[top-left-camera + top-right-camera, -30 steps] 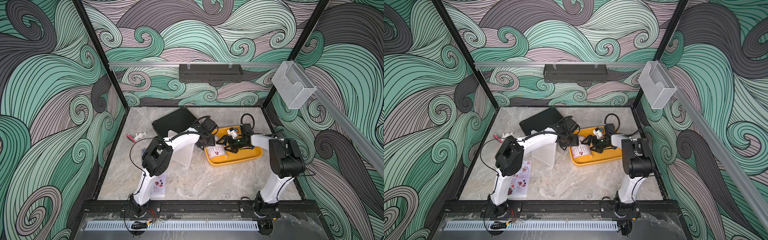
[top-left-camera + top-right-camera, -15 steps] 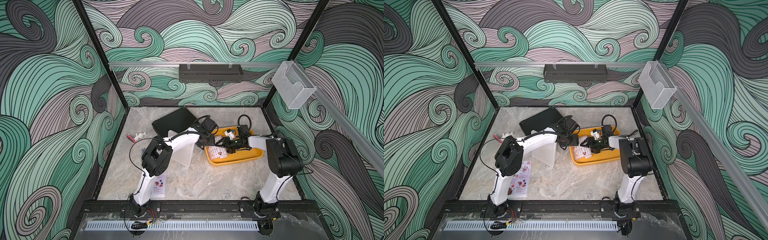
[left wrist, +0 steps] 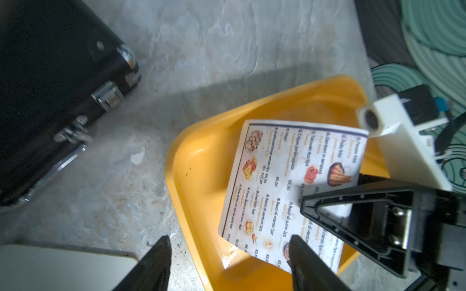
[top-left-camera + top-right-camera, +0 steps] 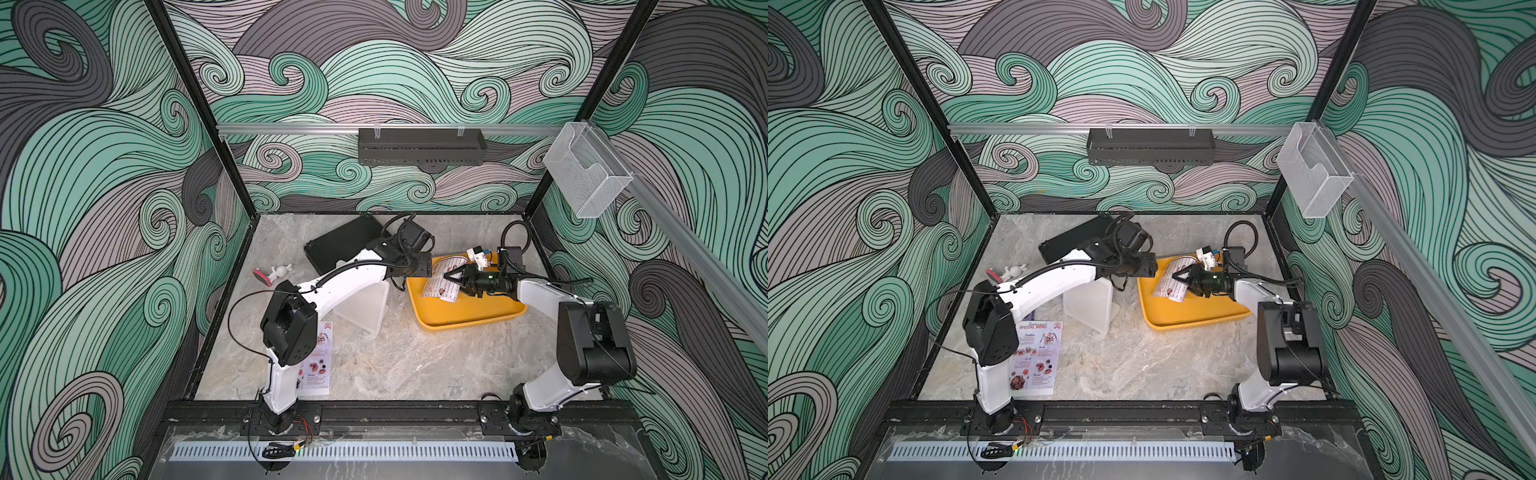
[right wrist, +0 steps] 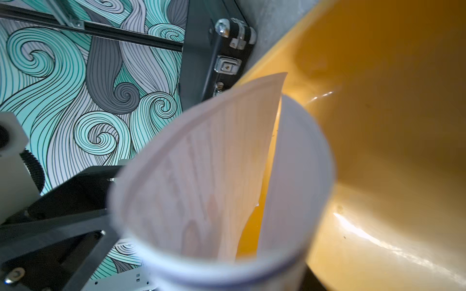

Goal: Replace the menus in the menu holders
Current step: Pick up the menu from the storage box.

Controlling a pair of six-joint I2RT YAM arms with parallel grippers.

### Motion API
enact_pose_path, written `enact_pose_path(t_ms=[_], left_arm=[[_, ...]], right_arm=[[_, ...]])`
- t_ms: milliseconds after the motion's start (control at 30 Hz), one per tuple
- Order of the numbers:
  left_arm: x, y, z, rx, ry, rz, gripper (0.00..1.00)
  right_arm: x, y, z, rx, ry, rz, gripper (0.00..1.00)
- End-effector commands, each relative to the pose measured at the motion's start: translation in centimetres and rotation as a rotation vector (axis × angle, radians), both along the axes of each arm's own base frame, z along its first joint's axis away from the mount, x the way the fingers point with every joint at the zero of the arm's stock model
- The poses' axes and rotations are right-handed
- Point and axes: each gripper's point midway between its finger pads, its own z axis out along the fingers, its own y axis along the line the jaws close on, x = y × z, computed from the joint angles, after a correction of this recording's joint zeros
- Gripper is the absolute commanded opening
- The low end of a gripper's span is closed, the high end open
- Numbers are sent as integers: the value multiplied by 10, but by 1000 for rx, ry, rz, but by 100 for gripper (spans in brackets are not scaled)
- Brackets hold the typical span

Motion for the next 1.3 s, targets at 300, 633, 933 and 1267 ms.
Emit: enact_pose_path(t_ms=[300, 633, 933, 1267], left_arm=[[-23, 59, 114, -408, -232, -44, 86], [-69, 47, 153, -889, -18, -204, 98], [-84, 41, 184, -1135, 51, -289, 93], [-93, 56, 187, -1072, 11, -272, 61]], right_arm=[[-46, 21, 135, 137, -246, 136, 37], [-113, 69, 232, 284, -413, 390, 37], [-129, 86, 258, 339, -433, 468, 38], [-107, 82, 222, 232, -356, 385, 40]])
